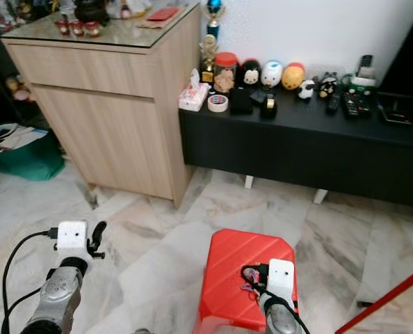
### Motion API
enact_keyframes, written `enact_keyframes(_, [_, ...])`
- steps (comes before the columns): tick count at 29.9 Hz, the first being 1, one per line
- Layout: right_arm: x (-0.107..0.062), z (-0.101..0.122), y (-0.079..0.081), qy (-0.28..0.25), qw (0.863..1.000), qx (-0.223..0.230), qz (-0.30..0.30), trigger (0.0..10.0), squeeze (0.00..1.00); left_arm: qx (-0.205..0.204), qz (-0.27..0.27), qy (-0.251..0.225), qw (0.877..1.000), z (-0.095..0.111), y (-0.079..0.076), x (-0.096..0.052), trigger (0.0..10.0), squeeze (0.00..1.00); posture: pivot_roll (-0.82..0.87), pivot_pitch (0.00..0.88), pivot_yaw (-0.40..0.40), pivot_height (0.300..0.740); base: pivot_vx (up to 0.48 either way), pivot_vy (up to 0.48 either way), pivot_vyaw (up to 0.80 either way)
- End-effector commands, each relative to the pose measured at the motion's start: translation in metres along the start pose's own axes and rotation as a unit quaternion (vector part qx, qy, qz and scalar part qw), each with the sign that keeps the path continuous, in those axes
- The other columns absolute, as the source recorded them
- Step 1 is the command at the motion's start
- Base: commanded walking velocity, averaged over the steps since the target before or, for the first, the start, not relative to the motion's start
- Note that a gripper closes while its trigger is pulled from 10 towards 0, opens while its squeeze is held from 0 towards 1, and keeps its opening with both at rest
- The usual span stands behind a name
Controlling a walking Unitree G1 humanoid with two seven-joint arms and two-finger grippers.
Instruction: Hang keys on a hook
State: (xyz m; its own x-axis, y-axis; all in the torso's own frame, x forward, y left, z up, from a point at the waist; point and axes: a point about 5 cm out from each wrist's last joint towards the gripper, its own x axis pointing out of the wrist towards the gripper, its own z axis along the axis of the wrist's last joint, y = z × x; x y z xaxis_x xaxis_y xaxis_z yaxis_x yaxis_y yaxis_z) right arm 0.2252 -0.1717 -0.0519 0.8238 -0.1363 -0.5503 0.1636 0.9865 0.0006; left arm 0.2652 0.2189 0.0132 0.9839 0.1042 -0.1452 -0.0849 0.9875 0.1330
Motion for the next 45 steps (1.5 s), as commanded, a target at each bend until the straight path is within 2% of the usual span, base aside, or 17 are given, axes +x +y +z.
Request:
enact_keyframes(1, [0.001, 0.003, -0.001, -0.007, 1.000, 0.000, 0.000, 10.0, 0.00, -0.006, 0.005, 0.008, 1.000, -0.007, 0.003, -0.007, 10.0, 0.00, 0.00, 0.043, -0.005, 0.670, 0.000, 0.000, 0.00])
enact_keyframes(3, [0.001, 0.004, -0.001, -0.013, 1.000, -0.005, 0.004, 10.0, 0.00, -0.021, 0.013, 0.013, 1.000, -0.013, 0.004, -0.015, 10.0, 0.00, 0.00, 0.046, -0.009, 0.670, 0.000, 0.000, 0.00])
enact_keyframes(6, [0.001, 0.005, -0.001, -0.013, 1.000, -0.005, 0.003, 10.0, 0.00, -0.025, 0.018, 0.021, 0.999, -0.018, 0.003, -0.018, 10.0, 0.00, 0.00, 0.046, -0.012, 0.670, 0.000, 0.000, 0.00])
enact_keyframes(12, [0.003, 0.008, -0.001, -0.007, 1.000, -0.012, -0.002, 10.0, 0.00, -0.036, 0.010, 0.032, 0.999, -0.019, -0.003, -0.014, 10.0, 0.00, -0.01, 0.037, -0.012, 0.670, 0.000, 0.000, 0.00])
enact_keyframes(15, [0.004, 0.007, -0.002, -0.003, 1.000, -0.011, -0.004, 10.0, 0.00, -0.025, -0.003, 0.027, 0.999, -0.016, -0.007, -0.013, 10.0, 0.00, -0.02, 0.032, -0.011, 0.656, 0.000, 0.000, 0.00])
enact_keyframes(21, [0.003, 0.007, -0.003, -0.012, 1.000, -0.009, 0.004, 10.0, 0.00, -0.031, -0.009, 0.026, 0.999, -0.015, -0.010, -0.012, 10.0, 0.00, -0.02, 0.026, -0.013, 0.627, 0.000, 0.000, 0.00])
enact_keyframes(30, [0.002, 0.004, 0.005, -0.002, 1.000, -0.011, 0.020, 10.0, 0.00, -0.028, -0.019, 0.023, 0.999, -0.013, -0.012, -0.010, 10.0, 0.00, -0.01, 0.023, -0.013, 0.627, 0.000, 0.000, 0.00])
enact_keyframes(45, [0.001, 0.001, 0.005, 0.006, 1.000, -0.006, 0.028, 10.0, 0.00, -0.031, -0.023, 0.025, 0.999, -0.012, -0.013, -0.008, 10.0, 0.00, -0.01, 0.031, -0.014, 0.627, 0.000, 0.000, 0.00])
